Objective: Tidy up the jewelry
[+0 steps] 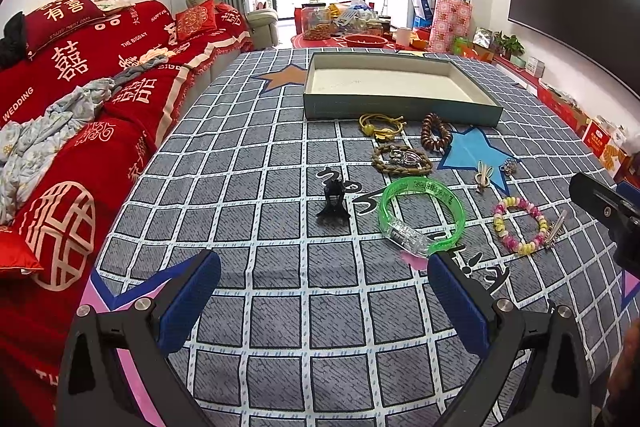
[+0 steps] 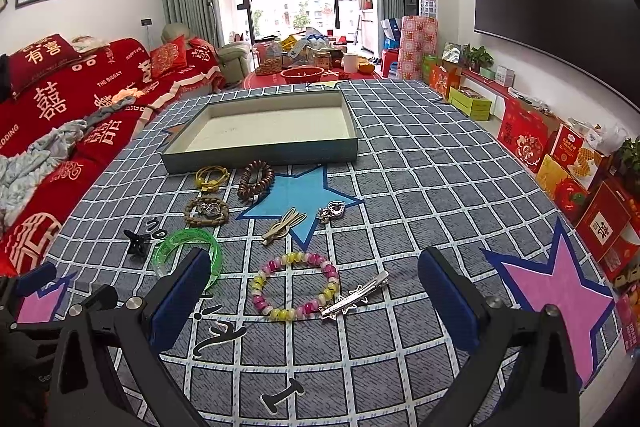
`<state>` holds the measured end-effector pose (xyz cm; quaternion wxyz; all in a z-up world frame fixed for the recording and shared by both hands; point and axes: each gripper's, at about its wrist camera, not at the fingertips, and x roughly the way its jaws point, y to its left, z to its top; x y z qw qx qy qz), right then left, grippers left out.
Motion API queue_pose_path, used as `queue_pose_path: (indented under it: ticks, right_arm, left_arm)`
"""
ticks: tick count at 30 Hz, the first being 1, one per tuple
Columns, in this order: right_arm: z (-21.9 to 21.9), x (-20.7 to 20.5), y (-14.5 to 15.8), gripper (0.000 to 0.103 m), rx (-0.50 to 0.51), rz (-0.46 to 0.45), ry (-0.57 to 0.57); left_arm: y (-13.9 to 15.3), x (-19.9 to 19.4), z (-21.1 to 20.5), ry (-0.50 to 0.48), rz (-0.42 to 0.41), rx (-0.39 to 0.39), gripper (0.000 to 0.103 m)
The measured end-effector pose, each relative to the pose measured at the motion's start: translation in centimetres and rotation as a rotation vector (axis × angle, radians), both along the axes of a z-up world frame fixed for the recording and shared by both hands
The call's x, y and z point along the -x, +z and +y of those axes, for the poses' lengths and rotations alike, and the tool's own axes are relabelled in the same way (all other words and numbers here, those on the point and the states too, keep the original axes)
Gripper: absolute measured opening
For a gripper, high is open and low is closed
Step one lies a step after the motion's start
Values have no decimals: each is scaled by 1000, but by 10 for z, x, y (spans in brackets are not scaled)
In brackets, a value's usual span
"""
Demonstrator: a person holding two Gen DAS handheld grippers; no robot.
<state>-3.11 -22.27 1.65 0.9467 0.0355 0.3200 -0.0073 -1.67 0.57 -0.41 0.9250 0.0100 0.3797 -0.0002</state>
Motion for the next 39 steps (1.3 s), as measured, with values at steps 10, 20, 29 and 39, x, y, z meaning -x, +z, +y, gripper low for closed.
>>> queue_pose_path:
  ticks: [10, 20, 29, 39]
  right_arm:
    - [-1, 2, 0, 103, 7, -1, 1]
    - [1, 2, -2, 103, 1, 3, 3]
    - [2, 2, -2, 103, 1, 2, 3]
    - [3, 2, -2, 103, -1, -5, 4]
  left_arm:
    - [-3, 0, -6, -18, 2, -15, 103]
    - [-4, 2, -6, -10, 2, -22, 103]
    - [-3, 3, -5, -12, -3, -28, 103]
    - [-3, 4, -4, -8, -5, -31, 103]
